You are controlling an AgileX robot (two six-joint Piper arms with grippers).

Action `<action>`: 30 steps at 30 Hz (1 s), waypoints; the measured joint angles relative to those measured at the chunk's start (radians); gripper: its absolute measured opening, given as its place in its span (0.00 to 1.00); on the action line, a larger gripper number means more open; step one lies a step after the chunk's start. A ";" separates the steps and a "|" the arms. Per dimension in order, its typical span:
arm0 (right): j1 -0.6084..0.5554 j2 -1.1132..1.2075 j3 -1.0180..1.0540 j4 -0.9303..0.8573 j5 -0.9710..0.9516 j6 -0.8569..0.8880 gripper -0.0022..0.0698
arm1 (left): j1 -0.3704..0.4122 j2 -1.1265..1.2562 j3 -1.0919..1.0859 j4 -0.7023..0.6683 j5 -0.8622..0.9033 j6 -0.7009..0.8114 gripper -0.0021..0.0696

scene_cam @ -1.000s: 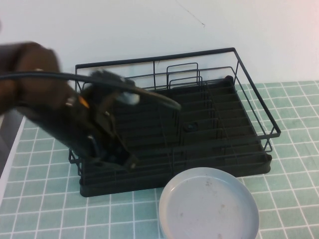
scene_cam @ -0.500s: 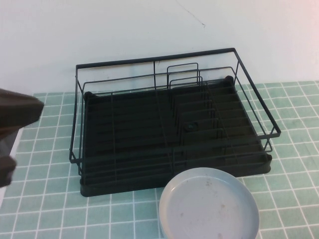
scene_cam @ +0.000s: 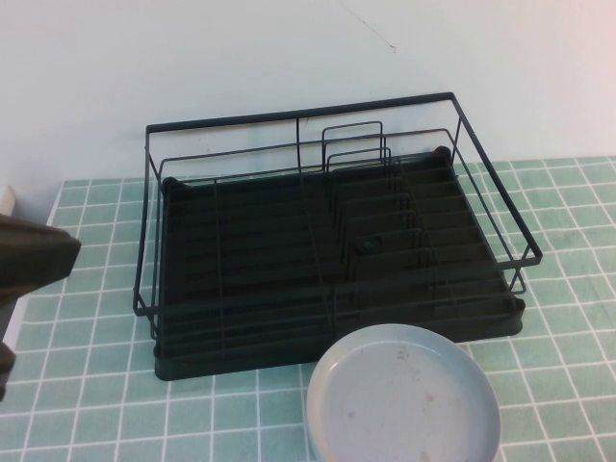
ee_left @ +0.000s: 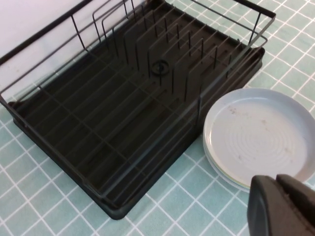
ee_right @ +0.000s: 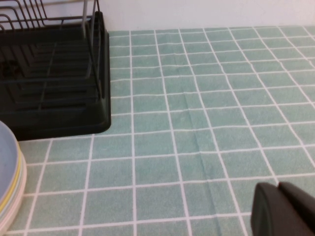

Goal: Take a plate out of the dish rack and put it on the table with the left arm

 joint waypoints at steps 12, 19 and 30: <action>0.000 0.000 0.000 0.000 0.000 0.000 0.03 | 0.000 -0.018 0.052 0.138 -0.078 -0.058 0.03; 0.000 0.000 0.000 0.000 0.000 0.000 0.03 | 0.068 -0.188 0.359 0.417 -0.418 -0.289 0.03; 0.000 0.000 0.000 0.000 0.000 0.000 0.03 | 0.414 -0.688 0.968 0.265 -0.760 -0.300 0.03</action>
